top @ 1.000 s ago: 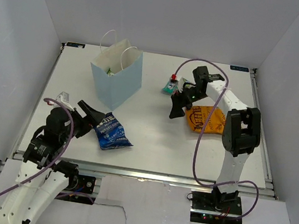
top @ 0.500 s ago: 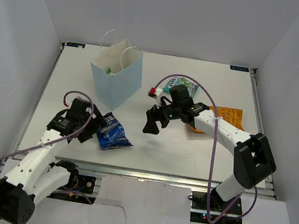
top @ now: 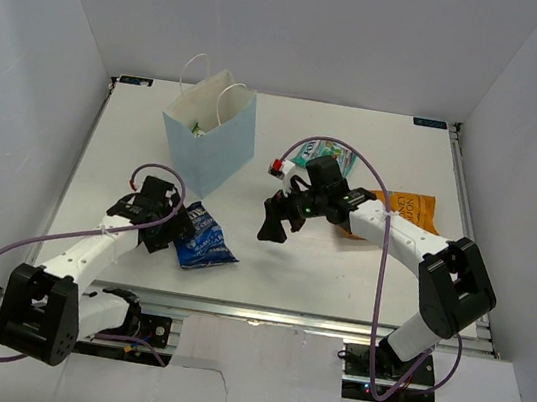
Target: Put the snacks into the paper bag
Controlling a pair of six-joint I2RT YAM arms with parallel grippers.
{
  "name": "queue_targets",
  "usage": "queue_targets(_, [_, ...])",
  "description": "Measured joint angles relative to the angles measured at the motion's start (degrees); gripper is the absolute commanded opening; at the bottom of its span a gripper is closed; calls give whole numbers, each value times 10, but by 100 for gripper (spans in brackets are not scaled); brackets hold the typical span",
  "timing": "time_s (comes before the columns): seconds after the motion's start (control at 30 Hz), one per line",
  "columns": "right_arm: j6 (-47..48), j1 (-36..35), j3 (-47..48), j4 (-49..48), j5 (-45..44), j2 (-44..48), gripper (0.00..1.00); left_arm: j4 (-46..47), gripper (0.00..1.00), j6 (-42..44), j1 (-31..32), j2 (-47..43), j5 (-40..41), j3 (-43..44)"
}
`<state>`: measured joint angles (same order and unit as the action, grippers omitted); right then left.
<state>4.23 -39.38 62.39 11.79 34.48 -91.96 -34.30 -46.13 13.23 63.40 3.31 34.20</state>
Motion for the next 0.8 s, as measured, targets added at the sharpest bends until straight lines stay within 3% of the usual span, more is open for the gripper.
queue_targets(0.13, [2, 3, 0, 2, 0, 0, 92, 44, 75, 26, -10, 6, -9, -22])
queue_targets(0.4, [11, 7, 0, 22, 5, 0, 92, 118, 36, 56, -12, -1, -24, -50])
queue_targets(0.6, [42, 12, 11, 54, 33, 0, 92, 125, 20, 63, -12, -42, -29, -58])
queue_targets(0.8, [119, 43, 62, 118, 126, 0, 91, 93, 8, 60, -12, -157, -29, -47])
